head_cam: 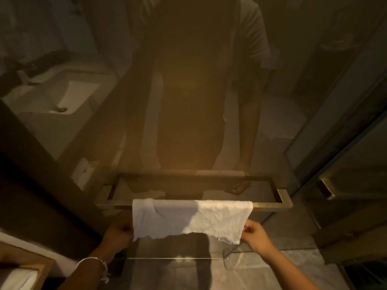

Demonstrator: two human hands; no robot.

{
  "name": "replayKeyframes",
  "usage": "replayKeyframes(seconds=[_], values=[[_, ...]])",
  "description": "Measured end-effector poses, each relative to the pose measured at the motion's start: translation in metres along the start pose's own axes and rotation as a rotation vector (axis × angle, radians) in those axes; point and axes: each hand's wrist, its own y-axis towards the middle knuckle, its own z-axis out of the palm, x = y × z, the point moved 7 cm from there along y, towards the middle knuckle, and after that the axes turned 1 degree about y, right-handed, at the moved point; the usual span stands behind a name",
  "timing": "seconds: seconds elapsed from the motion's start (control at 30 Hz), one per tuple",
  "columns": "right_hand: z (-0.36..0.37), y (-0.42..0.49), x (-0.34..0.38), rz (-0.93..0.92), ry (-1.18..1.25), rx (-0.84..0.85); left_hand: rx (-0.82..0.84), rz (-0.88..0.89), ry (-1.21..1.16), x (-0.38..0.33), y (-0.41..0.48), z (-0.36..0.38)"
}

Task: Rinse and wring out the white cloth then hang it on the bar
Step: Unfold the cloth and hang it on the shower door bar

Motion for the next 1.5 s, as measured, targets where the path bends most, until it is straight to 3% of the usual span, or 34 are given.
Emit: replayKeyframes(seconds=[0.23,0.37,0.43,0.53,0.67,0.73,0.87,1.0,1.13,1.2,1.27,1.37,1.43,1.5], values=[[-0.005,-0.009,0.018,-0.032,-0.069,0.111,0.044,0.025,0.149,-0.007,-0.007,0.0],[-0.023,-0.018,0.034,-0.053,0.126,0.147,0.134,-0.005,0.144,-0.017,-0.031,-0.011],[-0.026,-0.022,0.037,-0.065,0.172,0.148,0.16,0.225,-0.106,-0.032,-0.036,-0.022],[-0.023,-0.028,0.041,-0.126,0.157,0.061,0.015,0.399,-0.29,-0.041,-0.07,-0.059],[-0.043,-0.045,0.054,-0.295,-0.097,-0.368,-0.161,0.518,-0.285,-0.063,-0.084,-0.062],[-0.05,-0.052,0.062,-0.323,-0.13,-0.462,-0.191,0.515,-0.318,-0.07,-0.088,-0.063],[-0.049,-0.053,0.077,-0.396,-0.153,-0.446,-0.253,0.506,-0.277,-0.079,-0.091,-0.06],[-0.074,-0.053,0.074,-0.353,-0.051,-0.492,-0.503,0.492,-0.167,-0.072,-0.087,-0.09],[-0.079,-0.05,0.079,-0.285,-0.184,-0.406,-0.468,0.59,0.012,-0.085,-0.085,-0.089],[-0.085,-0.054,0.088,-0.281,-0.293,-0.47,-0.479,0.641,0.081,-0.091,-0.088,-0.088],[-0.09,-0.061,0.105,-0.404,-0.351,-0.525,-0.51,0.689,0.143,-0.095,-0.093,-0.09],[-0.072,-0.063,0.13,-0.639,-0.509,-0.367,-0.432,0.852,0.377,-0.11,-0.101,-0.077],[-0.049,-0.054,0.129,-0.621,-0.601,-0.143,-0.304,0.919,0.518,-0.115,-0.101,-0.06],[-0.033,-0.05,0.124,-0.6,-0.654,-0.055,-0.24,0.895,0.517,-0.115,-0.097,-0.055]])
